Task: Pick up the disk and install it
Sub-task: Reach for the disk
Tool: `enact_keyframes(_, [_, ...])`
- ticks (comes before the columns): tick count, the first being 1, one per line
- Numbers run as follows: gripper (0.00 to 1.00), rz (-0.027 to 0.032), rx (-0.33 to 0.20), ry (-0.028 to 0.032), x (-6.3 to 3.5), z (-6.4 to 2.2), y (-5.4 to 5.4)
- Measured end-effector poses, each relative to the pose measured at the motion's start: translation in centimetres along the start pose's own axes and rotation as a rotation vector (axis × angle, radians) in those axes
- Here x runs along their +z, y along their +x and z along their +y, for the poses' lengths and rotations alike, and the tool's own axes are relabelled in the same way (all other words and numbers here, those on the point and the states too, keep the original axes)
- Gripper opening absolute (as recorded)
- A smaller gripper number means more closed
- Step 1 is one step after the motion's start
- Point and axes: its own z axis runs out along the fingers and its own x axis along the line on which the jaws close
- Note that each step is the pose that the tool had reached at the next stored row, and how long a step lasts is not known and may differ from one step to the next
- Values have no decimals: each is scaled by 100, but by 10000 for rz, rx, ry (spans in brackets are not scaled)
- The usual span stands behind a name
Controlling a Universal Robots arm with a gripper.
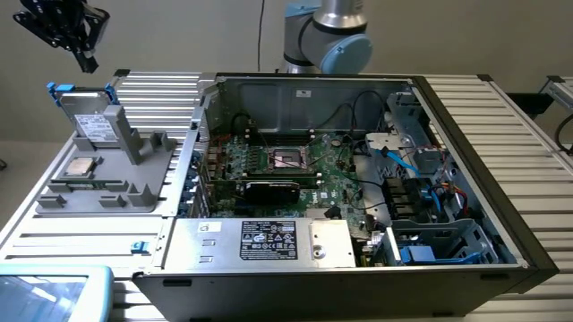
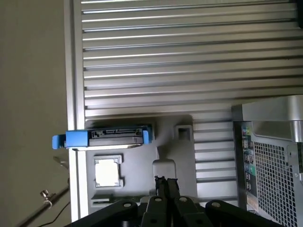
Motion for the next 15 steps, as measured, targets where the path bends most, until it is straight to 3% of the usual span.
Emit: enact_keyframes(15, [11,7,0,0,71,114,690])
